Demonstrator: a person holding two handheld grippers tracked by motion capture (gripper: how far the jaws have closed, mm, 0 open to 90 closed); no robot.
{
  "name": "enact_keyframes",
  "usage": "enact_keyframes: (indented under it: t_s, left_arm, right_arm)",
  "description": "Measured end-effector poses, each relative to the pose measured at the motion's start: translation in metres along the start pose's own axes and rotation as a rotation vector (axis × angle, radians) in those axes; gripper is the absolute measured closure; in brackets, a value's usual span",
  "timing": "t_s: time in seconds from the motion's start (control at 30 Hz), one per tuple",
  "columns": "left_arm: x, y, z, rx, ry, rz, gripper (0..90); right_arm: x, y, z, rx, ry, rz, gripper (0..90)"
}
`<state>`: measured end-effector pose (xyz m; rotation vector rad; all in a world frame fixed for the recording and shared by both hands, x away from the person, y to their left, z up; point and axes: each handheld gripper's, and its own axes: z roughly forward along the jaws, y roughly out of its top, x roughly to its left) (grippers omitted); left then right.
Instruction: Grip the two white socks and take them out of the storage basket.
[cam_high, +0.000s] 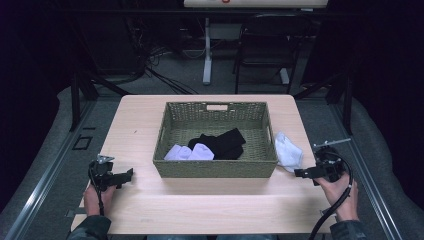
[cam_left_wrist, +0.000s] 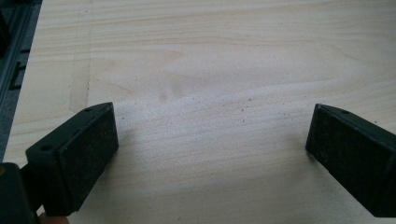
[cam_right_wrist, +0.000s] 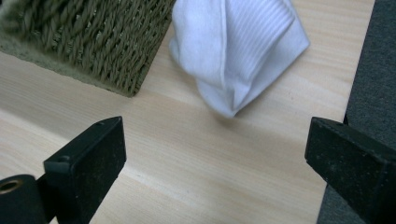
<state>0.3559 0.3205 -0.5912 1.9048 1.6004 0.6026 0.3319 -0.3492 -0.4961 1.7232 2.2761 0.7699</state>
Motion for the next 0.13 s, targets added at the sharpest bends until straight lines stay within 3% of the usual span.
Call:
enact_keyframes:
  t_s: [0.13]
  left_arm:
    - [0.000,-0.001,-0.001,-0.002,0.003,-0.002,2.3]
  right_arm:
    - [0.003,-0.018,0.008,-0.026,-0.005,-0.010,5.5]
